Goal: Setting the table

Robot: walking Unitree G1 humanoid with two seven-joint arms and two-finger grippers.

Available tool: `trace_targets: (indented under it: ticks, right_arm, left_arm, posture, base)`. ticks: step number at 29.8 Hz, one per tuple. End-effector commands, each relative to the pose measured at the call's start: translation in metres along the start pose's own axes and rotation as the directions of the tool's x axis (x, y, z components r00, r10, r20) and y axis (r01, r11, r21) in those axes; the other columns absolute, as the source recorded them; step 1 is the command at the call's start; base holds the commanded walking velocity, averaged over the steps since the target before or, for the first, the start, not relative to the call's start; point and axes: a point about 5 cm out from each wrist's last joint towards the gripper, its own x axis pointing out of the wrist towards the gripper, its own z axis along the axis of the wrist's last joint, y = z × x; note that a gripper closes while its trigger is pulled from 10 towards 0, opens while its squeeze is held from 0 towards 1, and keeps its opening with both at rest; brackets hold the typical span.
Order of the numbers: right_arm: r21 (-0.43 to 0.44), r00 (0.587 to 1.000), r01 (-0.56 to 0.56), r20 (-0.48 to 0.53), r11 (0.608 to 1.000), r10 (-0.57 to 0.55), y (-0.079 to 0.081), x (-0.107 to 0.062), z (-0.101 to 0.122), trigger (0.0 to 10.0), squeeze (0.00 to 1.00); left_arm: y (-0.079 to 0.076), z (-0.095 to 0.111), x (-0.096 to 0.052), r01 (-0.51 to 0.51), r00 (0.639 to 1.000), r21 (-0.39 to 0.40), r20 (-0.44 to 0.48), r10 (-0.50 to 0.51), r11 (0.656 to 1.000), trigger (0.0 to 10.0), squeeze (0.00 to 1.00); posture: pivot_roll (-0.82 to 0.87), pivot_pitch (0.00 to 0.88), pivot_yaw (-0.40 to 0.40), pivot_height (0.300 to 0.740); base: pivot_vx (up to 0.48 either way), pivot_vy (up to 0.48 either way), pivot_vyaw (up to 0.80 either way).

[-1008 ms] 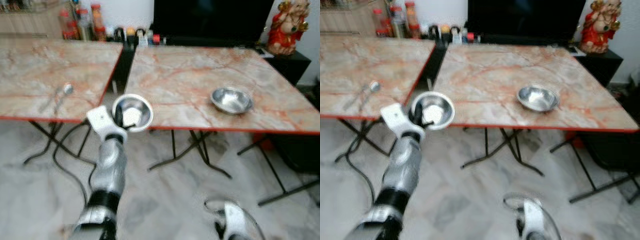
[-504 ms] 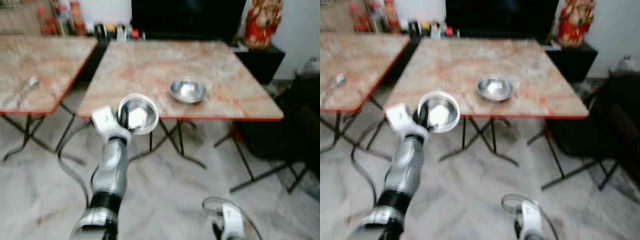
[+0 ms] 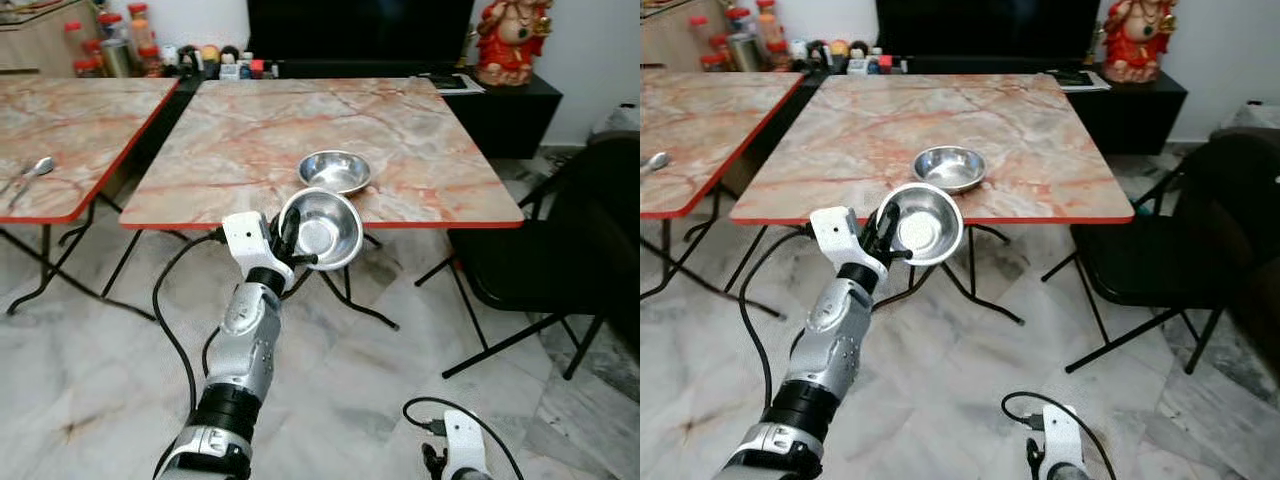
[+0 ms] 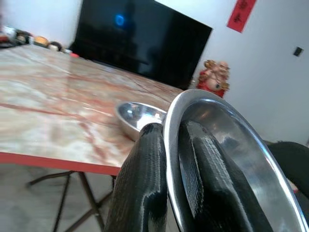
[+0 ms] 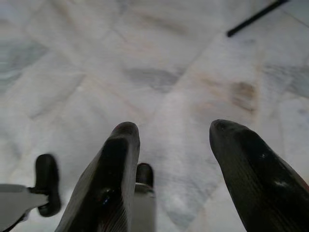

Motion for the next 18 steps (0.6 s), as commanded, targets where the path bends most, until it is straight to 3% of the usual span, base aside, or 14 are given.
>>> trace_targets:
  ticks: [1,18]
  right_arm:
    - [0.013,1.000,0.001,0.008,1.000,-0.001,0.0001,0.0005,0.0029,10.0,0.00]
    - [0.016,1.000,-0.014,0.013,1.000,0.014,0.0027,0.0008,0.0041,10.0,0.00]
  left_arm:
    - [-0.0003,0.0052,0.0000,0.008,1.000,-0.002,0.021,-0.008,1.000,10.0,0.00]
    - [0.0012,0.0059,0.0009,0.016,1.000,-0.002,0.016,-0.016,1.000,10.0,0.00]
  posture:
    - [-0.02,0.000,-0.020,0.740]
    - [-0.02,0.000,-0.018,0.740]
  base:
    - [0.442,0.000,0.00]
    - [0.480,0.000,0.00]
